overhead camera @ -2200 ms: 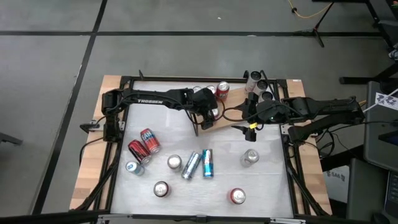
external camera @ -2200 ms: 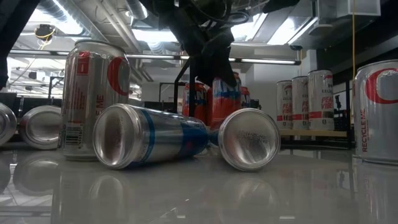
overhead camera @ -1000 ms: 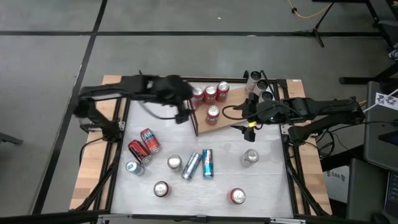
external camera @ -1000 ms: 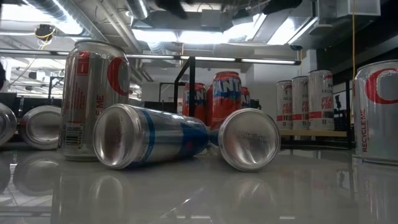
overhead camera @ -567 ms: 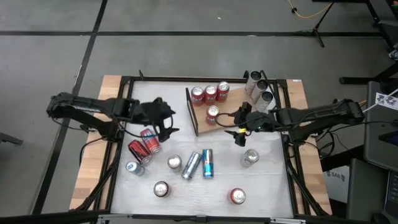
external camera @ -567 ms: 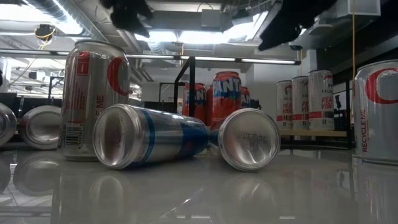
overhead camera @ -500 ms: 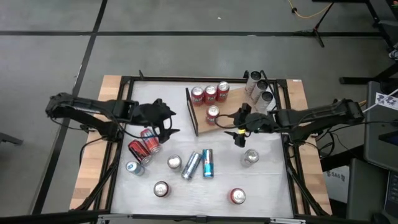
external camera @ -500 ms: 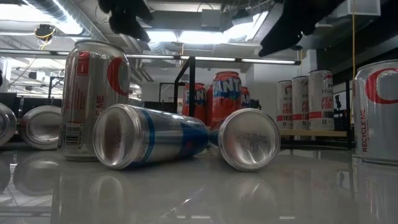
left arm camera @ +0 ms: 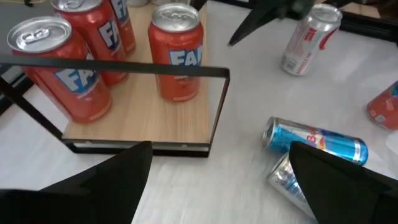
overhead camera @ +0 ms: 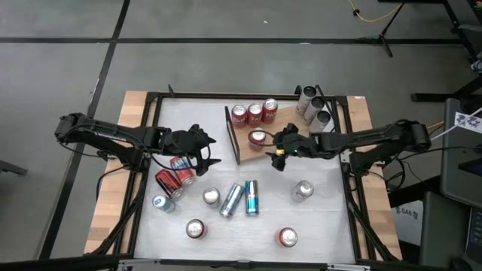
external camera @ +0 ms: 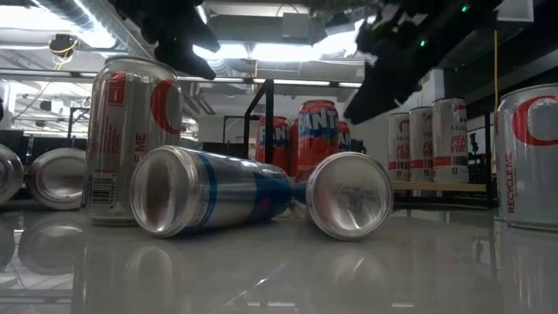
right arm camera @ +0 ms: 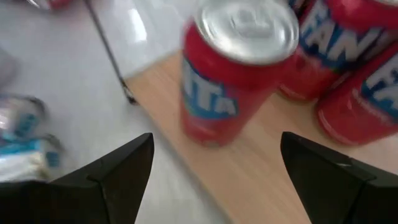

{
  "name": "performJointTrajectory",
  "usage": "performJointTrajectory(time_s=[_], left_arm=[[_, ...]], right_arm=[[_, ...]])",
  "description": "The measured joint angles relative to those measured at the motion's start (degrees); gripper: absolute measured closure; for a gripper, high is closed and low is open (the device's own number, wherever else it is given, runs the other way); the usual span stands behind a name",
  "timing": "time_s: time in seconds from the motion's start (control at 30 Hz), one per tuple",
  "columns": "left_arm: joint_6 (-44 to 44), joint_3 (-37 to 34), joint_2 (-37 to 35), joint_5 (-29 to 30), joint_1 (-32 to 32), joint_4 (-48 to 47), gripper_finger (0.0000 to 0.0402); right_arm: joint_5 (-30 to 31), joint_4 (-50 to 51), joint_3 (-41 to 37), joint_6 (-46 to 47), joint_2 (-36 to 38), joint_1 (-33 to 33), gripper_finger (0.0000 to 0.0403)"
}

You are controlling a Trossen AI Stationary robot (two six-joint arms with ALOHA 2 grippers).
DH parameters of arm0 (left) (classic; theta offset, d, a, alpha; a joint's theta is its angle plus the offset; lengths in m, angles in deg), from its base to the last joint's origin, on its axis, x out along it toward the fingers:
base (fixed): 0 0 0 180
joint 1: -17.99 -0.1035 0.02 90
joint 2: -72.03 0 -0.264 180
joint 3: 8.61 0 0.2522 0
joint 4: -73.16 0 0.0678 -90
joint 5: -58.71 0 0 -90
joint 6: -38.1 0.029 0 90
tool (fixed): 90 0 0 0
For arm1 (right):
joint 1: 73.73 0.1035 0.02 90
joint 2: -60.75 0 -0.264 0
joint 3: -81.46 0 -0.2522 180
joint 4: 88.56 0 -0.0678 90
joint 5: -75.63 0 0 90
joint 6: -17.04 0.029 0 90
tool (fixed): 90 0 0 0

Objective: Place canned beverage on shelf
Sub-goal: Put the center orange soda can on the shelf

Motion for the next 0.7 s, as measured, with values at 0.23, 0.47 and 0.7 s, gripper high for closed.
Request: performJointTrajectory(time_s=[0.23, 0.47, 0.7], left_arm=[[0.02, 0.0, 0.01, 0.0, 0.0, 0.83, 0.003], [0.18, 0.0, 0.01, 1.55, 0.0, 0.85, 0.003], [0.2, 0.0, 0.01, 1.59, 0.0, 0.87, 0.003]], right_arm=[[0.09, -0.84, 0.0, 0.17, -5.76, -4.04, 0.0062], [0.43, -2.35, -0.01, 0.3, -8.59, -7.47, 0.0062], [-0.01, -6.65, -0.02, 0.25, -8.85, -9.62, 0.0062]])
